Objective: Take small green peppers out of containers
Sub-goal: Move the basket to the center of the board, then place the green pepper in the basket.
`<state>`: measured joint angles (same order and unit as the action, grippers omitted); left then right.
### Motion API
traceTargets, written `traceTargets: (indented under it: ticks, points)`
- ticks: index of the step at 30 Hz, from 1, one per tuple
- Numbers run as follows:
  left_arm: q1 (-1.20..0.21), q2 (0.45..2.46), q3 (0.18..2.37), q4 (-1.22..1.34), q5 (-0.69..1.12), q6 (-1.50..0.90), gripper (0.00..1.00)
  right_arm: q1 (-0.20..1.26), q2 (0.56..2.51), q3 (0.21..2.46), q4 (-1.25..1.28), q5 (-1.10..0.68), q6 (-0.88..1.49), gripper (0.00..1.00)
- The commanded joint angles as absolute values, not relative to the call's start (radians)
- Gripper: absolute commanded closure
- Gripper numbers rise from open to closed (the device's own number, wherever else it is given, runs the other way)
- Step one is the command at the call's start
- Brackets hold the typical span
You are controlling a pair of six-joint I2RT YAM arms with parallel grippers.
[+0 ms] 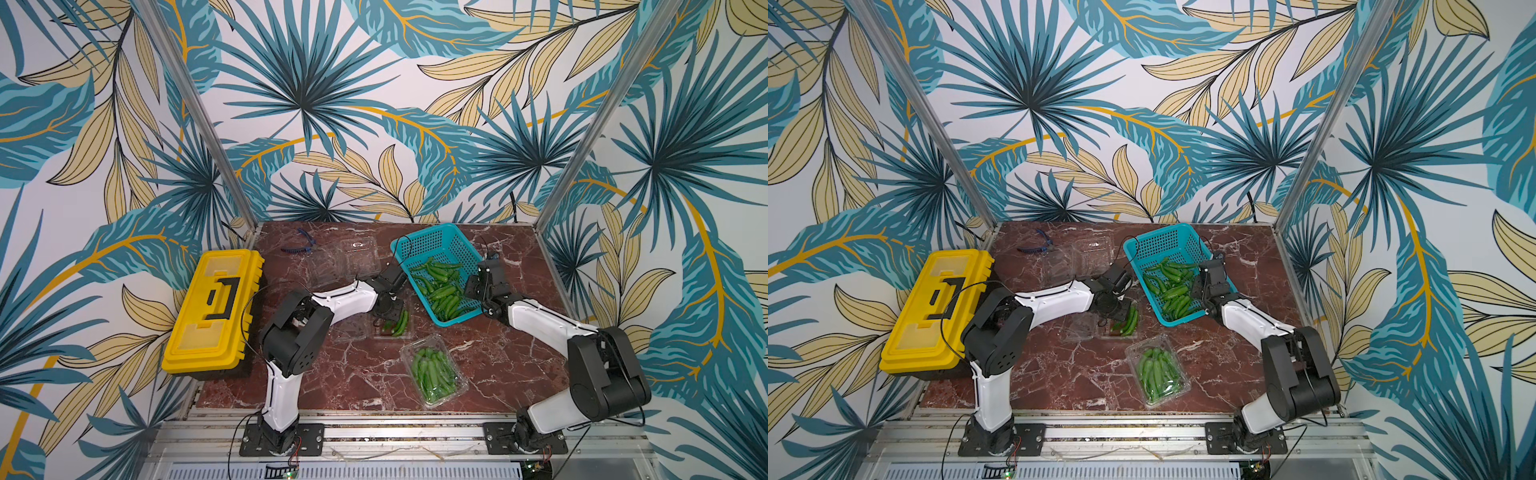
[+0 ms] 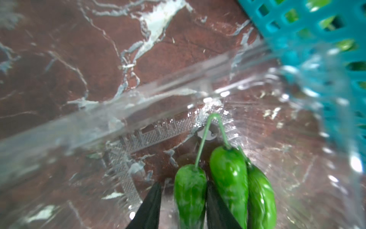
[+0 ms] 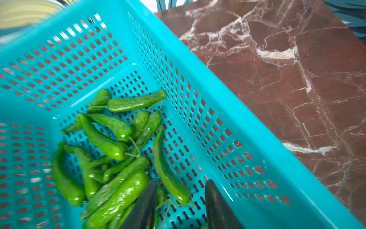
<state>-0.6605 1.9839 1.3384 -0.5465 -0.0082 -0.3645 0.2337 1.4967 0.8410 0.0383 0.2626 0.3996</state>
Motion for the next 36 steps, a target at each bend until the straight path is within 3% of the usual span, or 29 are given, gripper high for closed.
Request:
traceTargets:
  ticks: [1,4,11,25,36]
  points:
    - [-0.666,2.019,1.386,-0.572,-0.007,-0.366,0.62,0.230,1.433,0.820,0.020,0.227,0.465,0.58]
    - [-0.665,2.028,1.397,-0.572,0.005,-0.361,0.70,0.230,1.411,0.819,0.020,0.200,0.492,0.58]
    - [-0.666,1.976,1.401,-0.570,0.004,-0.345,1.00,0.230,1.410,0.822,0.008,0.180,0.508,0.58]
    - [-0.670,1.649,1.305,-0.388,-0.095,-0.354,1.00,0.230,1.434,0.788,0.000,0.215,0.576,0.58]
    - [-0.671,1.924,1.728,-0.362,0.160,-0.344,1.00,0.232,1.424,0.787,-0.003,0.158,0.565,0.58]
